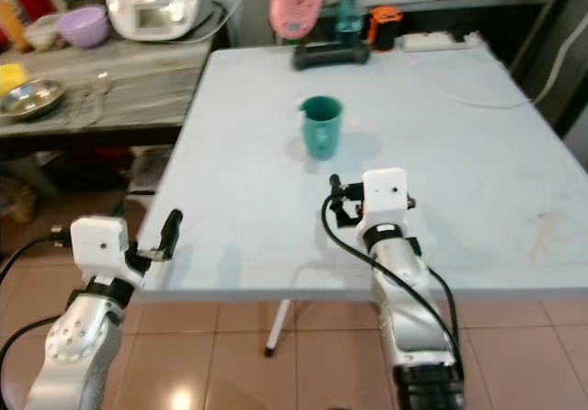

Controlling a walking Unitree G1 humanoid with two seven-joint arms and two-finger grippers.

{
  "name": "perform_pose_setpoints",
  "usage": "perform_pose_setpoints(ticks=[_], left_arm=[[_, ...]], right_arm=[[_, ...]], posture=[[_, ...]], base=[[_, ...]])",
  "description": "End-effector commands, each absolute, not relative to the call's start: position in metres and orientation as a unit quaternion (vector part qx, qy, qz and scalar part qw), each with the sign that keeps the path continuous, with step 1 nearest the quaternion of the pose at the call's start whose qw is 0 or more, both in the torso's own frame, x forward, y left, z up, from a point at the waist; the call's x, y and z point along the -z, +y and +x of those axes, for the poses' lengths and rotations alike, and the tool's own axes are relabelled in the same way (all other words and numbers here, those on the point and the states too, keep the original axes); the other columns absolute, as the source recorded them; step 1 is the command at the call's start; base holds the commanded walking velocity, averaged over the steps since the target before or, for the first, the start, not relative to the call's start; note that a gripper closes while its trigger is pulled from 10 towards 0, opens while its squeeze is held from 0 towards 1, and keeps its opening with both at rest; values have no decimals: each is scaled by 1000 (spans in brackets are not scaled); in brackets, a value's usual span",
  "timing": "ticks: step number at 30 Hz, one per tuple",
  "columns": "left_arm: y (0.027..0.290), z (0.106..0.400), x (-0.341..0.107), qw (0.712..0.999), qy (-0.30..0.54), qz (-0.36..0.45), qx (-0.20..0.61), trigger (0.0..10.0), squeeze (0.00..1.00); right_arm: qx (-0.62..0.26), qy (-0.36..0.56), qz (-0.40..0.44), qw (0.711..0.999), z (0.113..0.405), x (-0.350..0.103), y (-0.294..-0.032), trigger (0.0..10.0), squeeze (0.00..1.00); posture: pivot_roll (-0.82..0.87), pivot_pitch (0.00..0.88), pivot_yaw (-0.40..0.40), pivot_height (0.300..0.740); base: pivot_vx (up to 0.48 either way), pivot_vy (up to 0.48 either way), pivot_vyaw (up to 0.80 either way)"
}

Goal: Setting the table

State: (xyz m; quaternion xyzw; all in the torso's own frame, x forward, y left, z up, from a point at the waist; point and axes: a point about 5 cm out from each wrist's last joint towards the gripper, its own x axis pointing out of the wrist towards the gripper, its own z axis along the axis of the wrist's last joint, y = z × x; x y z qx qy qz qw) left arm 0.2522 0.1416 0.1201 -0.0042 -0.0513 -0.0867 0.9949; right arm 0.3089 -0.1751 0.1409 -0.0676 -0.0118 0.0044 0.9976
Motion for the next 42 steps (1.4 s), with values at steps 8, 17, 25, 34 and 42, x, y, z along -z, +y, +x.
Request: perform_pose_setpoints(ticks=[8,17,25,34,42], left_arm=[[153,249,-120,995,-47,-3,84,10000,0],[145,236,-116,990,-40,-5,132,10000,0],[145,231,-118,987,-39,-2,158,10000,0],[140,228,-119,985,-36,-12,171,10000,0],[137,229,-119,982,-35,-6,186,10000,0]], right_arm=[[-27,-31,-58,997,306,-145,-157,10000,0],[-53,-28,-47,997,292,-138,-148,10000,0],[-64,-20,-38,997,287,-133,-142,10000,0],[-67,-17,-28,997,287,-131,-134,10000,0],[-84,-26,-7,996,298,-135,-114,10000,0]], posture=[[-112,94,85,740],[-107,118,91,740],[-96,132,99,740],[-79,150,116,740],[-67,143,118,740]], base=[[364,0,0],[0,0,0],[0,0,0],[0,0,0],[0,0,0]])
